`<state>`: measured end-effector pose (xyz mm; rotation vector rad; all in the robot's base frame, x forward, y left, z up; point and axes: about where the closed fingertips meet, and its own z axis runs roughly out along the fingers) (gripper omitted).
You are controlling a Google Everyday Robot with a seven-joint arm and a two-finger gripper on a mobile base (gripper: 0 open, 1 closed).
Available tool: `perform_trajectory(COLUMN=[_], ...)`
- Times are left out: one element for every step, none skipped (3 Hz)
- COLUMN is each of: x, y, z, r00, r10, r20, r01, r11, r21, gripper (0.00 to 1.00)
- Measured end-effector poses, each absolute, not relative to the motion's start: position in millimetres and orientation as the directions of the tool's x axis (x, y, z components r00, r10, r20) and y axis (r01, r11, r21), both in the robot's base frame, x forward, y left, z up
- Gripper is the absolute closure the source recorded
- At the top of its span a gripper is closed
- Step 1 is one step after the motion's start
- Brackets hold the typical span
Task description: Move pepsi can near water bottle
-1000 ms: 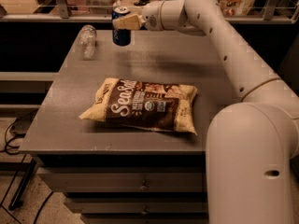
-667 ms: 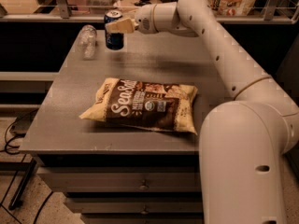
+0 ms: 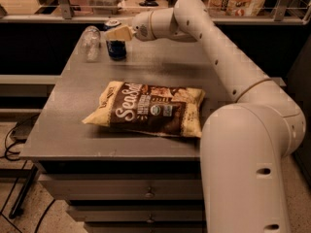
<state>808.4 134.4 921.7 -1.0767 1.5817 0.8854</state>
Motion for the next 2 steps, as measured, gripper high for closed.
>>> perform_trajectory(x=[808.6, 808.4], y=[132.9, 133.8], z=[913.5, 912.5], r00=[-0.144, -0.145], r10=[-0.225, -0.225], r20=[-0.964, -0.963], r01=[-0.932, -0.932], r11=[0.358, 0.357], r21=[0.056, 0.057], gripper=[0.0, 0.0])
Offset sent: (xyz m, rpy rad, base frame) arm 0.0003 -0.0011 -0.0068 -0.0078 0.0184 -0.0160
